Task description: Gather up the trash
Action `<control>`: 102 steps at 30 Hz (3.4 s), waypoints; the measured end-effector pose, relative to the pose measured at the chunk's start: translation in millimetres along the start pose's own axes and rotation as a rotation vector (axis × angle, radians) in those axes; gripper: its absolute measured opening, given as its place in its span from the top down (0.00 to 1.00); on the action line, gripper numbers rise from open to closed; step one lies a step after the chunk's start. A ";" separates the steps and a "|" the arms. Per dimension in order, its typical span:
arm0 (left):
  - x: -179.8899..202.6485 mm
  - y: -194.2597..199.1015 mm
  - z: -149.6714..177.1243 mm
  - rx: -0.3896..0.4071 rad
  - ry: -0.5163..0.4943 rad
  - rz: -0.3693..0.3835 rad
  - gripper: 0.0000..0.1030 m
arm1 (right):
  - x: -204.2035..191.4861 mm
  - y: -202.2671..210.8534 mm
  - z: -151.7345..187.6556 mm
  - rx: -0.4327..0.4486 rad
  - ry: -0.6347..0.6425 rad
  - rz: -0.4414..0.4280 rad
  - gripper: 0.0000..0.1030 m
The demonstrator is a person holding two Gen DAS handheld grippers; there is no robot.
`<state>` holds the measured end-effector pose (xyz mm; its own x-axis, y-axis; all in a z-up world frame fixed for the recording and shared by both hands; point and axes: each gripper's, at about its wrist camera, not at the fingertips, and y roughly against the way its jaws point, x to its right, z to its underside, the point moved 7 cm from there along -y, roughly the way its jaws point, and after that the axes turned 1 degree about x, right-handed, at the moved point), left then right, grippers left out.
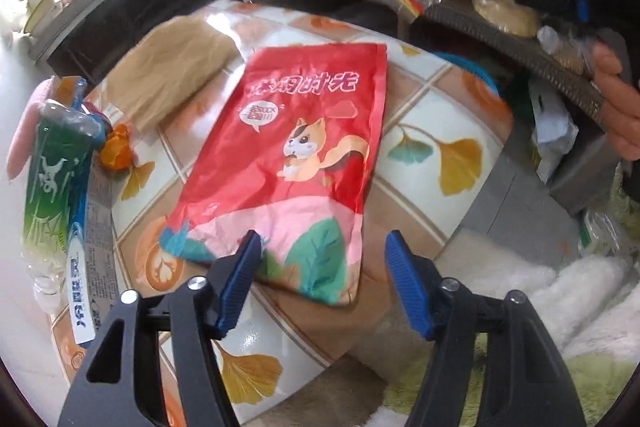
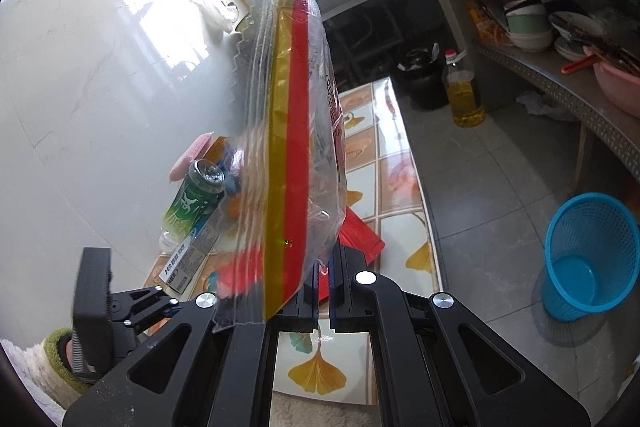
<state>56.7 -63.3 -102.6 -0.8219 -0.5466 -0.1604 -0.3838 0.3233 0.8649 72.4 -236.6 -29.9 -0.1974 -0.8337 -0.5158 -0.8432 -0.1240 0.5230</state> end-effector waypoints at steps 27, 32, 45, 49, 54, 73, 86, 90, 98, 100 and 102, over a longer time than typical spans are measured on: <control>5.4 28.3 -17.3 0.118 0.034 0.107 0.91 | -1.9 -8.7 2.6 -0.004 -0.001 0.015 0.98; -3.3 46.6 -28.4 0.176 0.086 0.117 0.94 | -2.2 -3.5 0.2 0.012 0.002 0.014 0.98; -29.4 83.2 -68.8 0.298 0.273 0.263 0.97 | 24.4 41.7 -17.2 0.133 -0.034 0.064 0.98; -33.6 90.6 -90.2 0.333 0.326 0.331 0.98 | 38.6 52.1 -13.8 0.151 -0.068 0.084 0.98; -27.3 89.4 -120.9 0.359 0.338 0.397 0.98 | 55.8 68.5 -12.2 0.179 -0.103 0.118 0.98; 135.3 -101.5 -313.9 -0.010 0.121 0.606 0.98 | 255.5 78.9 41.9 0.089 -0.376 0.527 0.98; 229.6 -292.0 -343.4 -0.285 0.068 0.541 0.89 | 387.3 -18.1 104.1 -0.146 -0.536 0.678 0.93; 236.6 -311.6 -344.8 -0.310 0.058 0.456 0.58 | 405.1 -35.3 118.0 -0.187 -0.560 0.697 0.64; 208.6 -257.2 -360.3 -0.200 0.076 0.472 0.45 | 388.5 -9.5 119.5 -0.132 -0.576 0.729 0.62; 195.2 -233.8 -363.1 -0.156 0.091 0.476 0.43 | 380.3 4.5 119.2 -0.109 -0.561 0.737 0.62; 180.7 -212.0 -363.6 -0.116 0.102 0.481 0.40 | 370.6 16.9 117.7 -0.088 -0.545 0.741 0.62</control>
<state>142.6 -511.4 -142.0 -0.8467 -0.4312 0.3117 0.0823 0.4725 0.8775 -73.8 -484.3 -292.1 -0.8984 -0.3501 -0.2650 -0.3706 0.2811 0.8852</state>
